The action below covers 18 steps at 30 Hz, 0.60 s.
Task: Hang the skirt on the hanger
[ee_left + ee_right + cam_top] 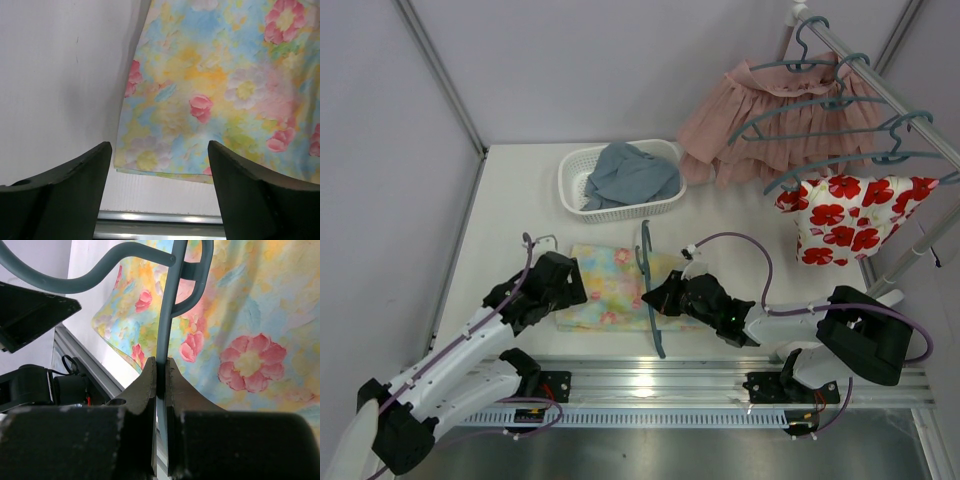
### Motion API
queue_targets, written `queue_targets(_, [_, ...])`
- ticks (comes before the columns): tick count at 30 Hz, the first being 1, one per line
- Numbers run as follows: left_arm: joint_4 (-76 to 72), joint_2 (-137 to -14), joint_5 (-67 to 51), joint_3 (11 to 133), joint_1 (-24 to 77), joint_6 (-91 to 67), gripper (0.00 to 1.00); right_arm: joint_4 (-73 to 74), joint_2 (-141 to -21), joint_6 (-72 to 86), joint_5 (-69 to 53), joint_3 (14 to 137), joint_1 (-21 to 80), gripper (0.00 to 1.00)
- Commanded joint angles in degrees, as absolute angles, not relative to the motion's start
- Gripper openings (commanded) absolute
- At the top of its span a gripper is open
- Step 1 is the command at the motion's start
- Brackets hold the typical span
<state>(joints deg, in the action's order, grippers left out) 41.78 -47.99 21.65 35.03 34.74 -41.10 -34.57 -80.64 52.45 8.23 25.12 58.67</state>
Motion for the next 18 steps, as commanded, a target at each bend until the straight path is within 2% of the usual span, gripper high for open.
queue_targets(1, [45.52, -46.76, 19.69, 41.29, 34.45, -41.58, 0.85, -39.64, -80.24, 51.33, 7.74, 25.84, 58.36, 0.00])
queue_targets(4, [47.29, -46.93, 19.08, 46.74, 34.45, -38.17, 0.86, -40.51, -81.82, 50.80, 6.60, 26.80, 58.36, 0.00])
queue_targets(6, [43.70, -46.76, 13.47, 48.25, 34.45, -34.74, 0.84, -42.09, -82.97, 50.80, 6.07, 27.07, 58.36, 0.00])
queue_targets(8, [39.66, -46.58, 6.20, 48.08, 34.63, -33.49, 0.82, -42.97, -84.19, 51.06, 5.71, 27.86, 58.36, 0.00])
queue_targets(12, [29.56, -47.02, 1.07, 45.09, 35.59, -33.49, 0.81, -45.34, -87.00, 52.38, 5.10, 29.35, 58.36, 0.00])
queue_targets(18, [27.51, -50.27, 1.84, 43.77, 36.47, -34.28, 0.81, -52.11, -91.66, 57.03, 3.87, 30.50, 58.45, 0.00])
